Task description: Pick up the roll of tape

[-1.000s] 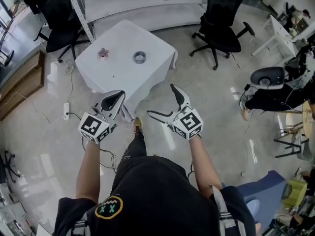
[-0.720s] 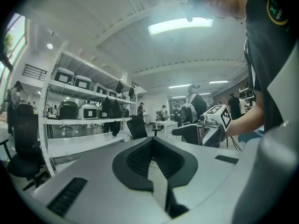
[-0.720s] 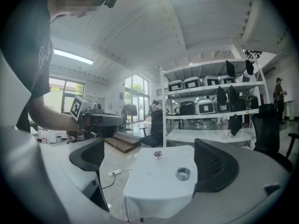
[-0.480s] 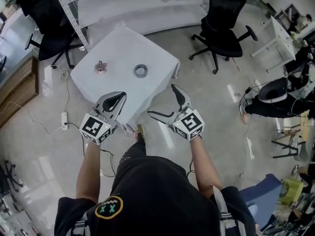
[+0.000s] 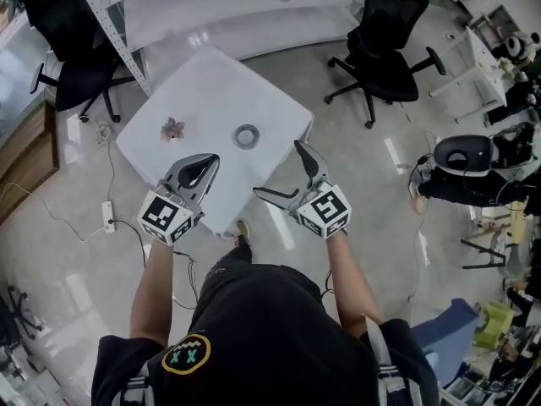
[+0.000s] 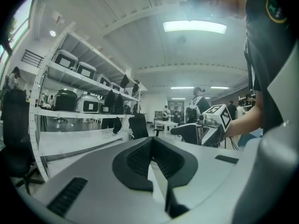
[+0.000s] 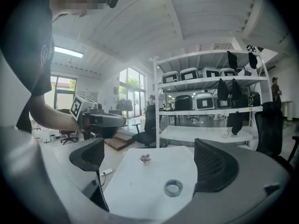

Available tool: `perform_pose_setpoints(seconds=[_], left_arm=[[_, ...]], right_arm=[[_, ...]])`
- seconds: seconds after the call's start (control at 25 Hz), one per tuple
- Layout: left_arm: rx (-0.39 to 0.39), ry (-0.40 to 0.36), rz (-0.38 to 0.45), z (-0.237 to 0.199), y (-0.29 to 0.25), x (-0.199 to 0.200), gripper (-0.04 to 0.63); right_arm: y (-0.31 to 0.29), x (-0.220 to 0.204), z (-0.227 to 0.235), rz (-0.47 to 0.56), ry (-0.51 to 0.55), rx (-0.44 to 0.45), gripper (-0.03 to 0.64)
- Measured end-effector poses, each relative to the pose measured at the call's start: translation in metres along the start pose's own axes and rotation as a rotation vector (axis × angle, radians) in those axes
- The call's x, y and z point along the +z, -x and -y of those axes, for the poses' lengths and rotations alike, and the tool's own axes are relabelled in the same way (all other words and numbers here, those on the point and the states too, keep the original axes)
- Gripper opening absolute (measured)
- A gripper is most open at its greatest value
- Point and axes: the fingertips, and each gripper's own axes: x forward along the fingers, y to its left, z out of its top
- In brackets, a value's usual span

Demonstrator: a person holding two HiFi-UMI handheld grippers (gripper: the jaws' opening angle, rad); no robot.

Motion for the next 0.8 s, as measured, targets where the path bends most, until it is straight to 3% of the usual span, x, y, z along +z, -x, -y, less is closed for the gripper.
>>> perform_pose_setpoints(seconds=[0.28, 0.8], left_arm=[[-0.025, 0.021, -0.003, -0.034, -0.012, -0.002, 0.015], [-0.007, 0.028, -0.015, -0.056, -0.032, -0.009, 0.015]], right_arm=[[-0.036, 0.008, 0.016, -0.018, 0.003, -0.005, 0.598], [-0.062, 0.006, 0.039, -0.029, 0.01, 0.027, 0.598]])
